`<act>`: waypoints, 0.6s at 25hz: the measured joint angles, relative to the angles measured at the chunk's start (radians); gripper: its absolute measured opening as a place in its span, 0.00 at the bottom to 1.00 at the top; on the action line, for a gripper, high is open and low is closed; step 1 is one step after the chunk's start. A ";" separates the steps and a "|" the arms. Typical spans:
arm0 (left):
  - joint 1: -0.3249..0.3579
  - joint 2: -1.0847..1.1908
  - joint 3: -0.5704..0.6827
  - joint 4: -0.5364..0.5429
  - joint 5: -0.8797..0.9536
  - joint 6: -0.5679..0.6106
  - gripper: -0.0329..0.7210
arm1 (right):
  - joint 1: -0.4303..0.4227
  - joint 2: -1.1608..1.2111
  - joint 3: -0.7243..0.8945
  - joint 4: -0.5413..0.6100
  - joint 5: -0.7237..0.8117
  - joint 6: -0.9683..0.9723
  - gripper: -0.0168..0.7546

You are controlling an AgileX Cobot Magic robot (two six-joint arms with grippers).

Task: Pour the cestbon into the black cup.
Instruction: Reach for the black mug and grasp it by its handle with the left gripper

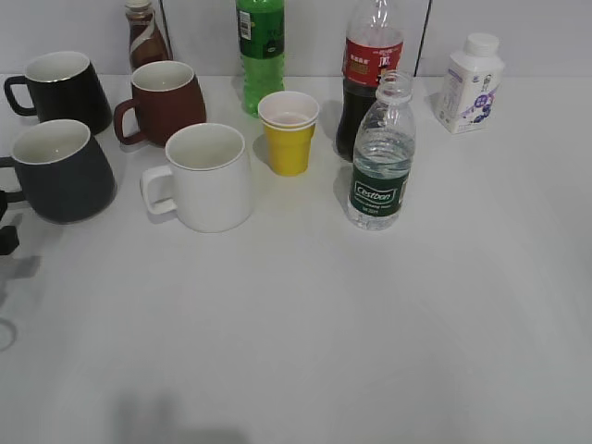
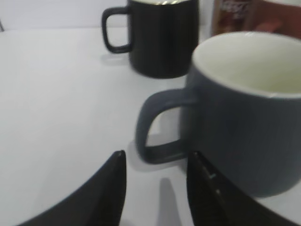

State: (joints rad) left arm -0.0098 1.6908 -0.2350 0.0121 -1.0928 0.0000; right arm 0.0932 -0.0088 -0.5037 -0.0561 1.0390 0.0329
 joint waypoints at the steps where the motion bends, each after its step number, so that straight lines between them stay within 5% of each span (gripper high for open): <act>1: 0.012 0.024 -0.001 0.000 -0.022 0.000 0.47 | 0.000 0.000 0.000 0.000 0.000 0.000 0.76; 7: 0.075 0.088 -0.022 0.050 -0.078 0.000 0.47 | 0.000 0.000 0.000 0.001 0.000 0.000 0.76; 15: 0.080 0.104 -0.093 0.094 -0.043 0.000 0.47 | 0.000 0.000 0.000 0.003 0.000 0.000 0.76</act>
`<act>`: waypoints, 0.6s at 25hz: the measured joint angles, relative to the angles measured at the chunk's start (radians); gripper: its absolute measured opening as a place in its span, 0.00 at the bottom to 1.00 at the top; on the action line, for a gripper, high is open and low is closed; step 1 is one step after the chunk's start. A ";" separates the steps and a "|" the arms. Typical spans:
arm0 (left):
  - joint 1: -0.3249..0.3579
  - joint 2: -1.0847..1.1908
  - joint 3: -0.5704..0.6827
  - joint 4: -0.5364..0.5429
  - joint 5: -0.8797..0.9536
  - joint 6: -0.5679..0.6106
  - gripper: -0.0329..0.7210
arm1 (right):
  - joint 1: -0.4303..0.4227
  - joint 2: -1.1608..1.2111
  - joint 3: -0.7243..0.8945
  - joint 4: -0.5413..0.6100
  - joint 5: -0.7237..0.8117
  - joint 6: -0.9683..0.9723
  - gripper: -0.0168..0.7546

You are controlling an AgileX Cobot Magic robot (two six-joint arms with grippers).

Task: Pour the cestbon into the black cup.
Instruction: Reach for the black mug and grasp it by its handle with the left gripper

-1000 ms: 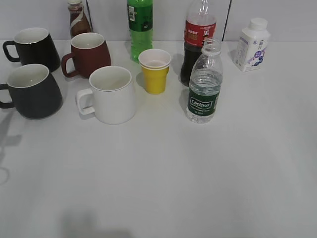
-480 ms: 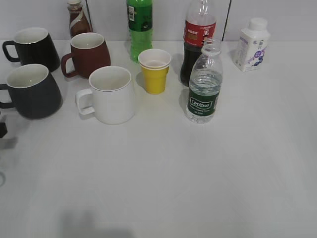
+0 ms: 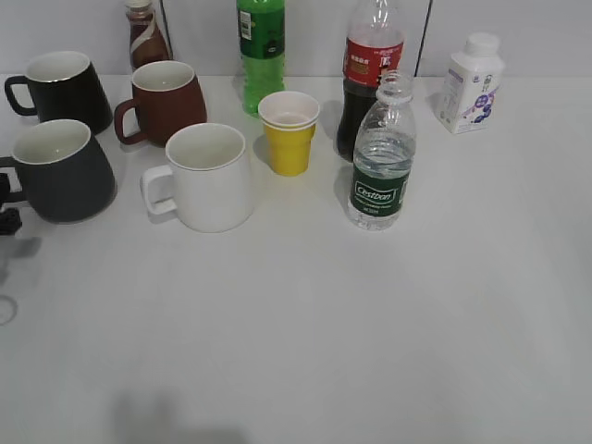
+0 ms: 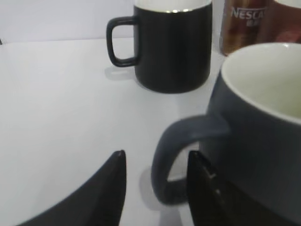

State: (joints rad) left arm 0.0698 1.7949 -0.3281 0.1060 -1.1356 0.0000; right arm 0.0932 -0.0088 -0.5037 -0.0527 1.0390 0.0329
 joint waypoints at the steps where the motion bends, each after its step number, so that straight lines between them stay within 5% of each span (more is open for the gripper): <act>1: 0.000 0.004 -0.011 0.000 0.005 0.000 0.47 | 0.000 0.000 0.000 0.000 0.000 0.000 0.76; 9: 0.000 0.074 -0.116 0.019 0.053 0.000 0.46 | 0.000 0.000 0.000 0.001 0.000 0.000 0.76; 15: 0.001 0.085 -0.160 0.051 0.089 0.006 0.12 | 0.000 0.001 0.000 0.022 0.000 -0.001 0.76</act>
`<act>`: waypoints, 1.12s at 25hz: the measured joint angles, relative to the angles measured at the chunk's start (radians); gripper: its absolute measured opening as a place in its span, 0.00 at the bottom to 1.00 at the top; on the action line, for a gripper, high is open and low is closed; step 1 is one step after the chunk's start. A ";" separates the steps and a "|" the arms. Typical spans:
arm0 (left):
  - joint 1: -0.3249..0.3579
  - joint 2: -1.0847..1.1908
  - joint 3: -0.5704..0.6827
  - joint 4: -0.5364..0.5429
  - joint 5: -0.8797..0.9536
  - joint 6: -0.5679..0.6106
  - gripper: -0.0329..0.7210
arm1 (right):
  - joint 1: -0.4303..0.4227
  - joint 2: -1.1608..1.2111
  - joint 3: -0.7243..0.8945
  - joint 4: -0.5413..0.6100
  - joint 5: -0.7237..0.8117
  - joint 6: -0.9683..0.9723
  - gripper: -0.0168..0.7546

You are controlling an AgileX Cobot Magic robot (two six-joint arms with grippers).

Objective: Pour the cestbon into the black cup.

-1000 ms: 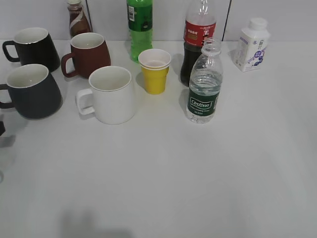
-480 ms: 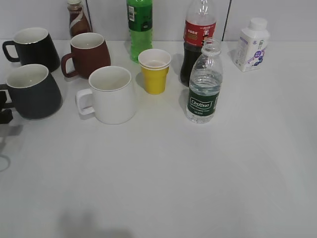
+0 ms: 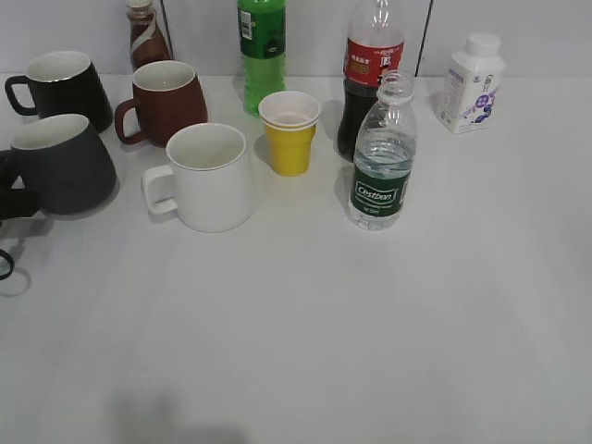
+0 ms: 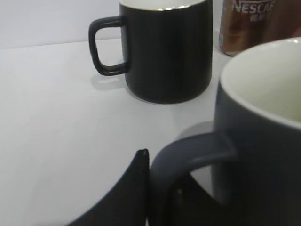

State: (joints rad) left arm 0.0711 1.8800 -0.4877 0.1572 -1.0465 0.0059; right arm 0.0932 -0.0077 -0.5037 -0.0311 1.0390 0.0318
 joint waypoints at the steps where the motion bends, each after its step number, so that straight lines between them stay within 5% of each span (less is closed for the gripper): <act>1: 0.000 0.000 -0.001 0.001 0.001 0.001 0.11 | 0.000 0.010 -0.001 0.011 0.000 -0.010 0.76; 4: 0.003 -0.020 -0.002 0.008 0.021 0.005 0.10 | 0.000 0.080 -0.021 0.038 -0.091 -0.082 0.73; 7: 0.003 -0.066 -0.002 0.027 0.037 0.006 0.09 | 0.000 0.181 -0.028 0.120 -0.338 -0.196 0.69; 17: 0.003 -0.237 -0.002 0.100 0.080 0.005 0.09 | 0.035 0.580 0.021 0.575 -1.021 -0.547 0.63; 28: 0.003 -0.309 -0.002 0.174 0.109 0.005 0.09 | 0.519 0.968 0.152 0.551 -1.446 -0.503 0.63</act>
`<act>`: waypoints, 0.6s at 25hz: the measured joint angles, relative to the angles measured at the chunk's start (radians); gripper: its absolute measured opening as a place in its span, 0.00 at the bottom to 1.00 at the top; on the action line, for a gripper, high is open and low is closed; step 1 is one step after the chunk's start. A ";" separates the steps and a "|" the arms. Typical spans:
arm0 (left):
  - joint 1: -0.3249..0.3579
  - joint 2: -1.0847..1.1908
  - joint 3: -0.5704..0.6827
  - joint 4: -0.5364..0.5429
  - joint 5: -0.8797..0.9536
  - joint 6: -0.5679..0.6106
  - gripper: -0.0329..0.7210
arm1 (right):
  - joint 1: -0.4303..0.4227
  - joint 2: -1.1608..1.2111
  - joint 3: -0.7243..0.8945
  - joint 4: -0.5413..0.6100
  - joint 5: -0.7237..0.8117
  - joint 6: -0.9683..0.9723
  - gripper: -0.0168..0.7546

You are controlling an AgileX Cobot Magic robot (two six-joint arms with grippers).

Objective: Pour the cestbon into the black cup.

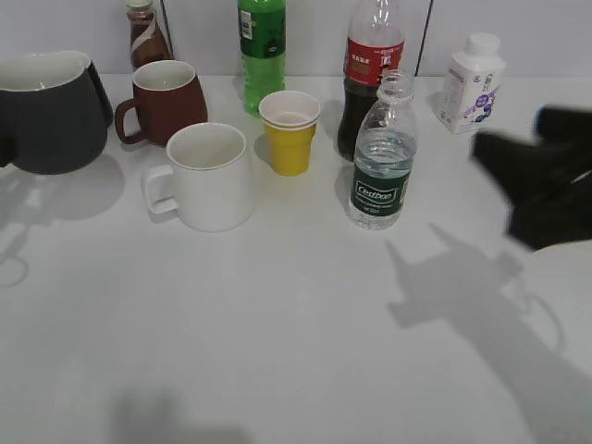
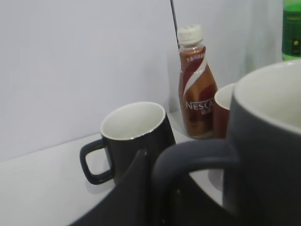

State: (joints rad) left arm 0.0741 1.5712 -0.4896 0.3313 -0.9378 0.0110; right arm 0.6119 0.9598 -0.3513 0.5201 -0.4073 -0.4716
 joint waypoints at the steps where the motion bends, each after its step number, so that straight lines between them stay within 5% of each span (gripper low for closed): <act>1: 0.000 -0.004 0.000 0.000 0.000 0.000 0.09 | 0.024 0.063 0.004 -0.002 -0.027 0.007 0.64; 7: 0.000 -0.046 0.000 0.014 0.010 0.000 0.09 | 0.047 0.412 -0.010 -0.040 -0.310 0.137 0.87; 15: -0.009 -0.123 0.001 0.089 0.065 0.000 0.09 | 0.048 0.711 -0.163 -0.046 -0.383 0.234 0.89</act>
State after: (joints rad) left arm 0.0654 1.4482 -0.4887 0.4198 -0.8726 0.0110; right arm 0.6594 1.6704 -0.5141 0.4742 -0.7906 -0.2372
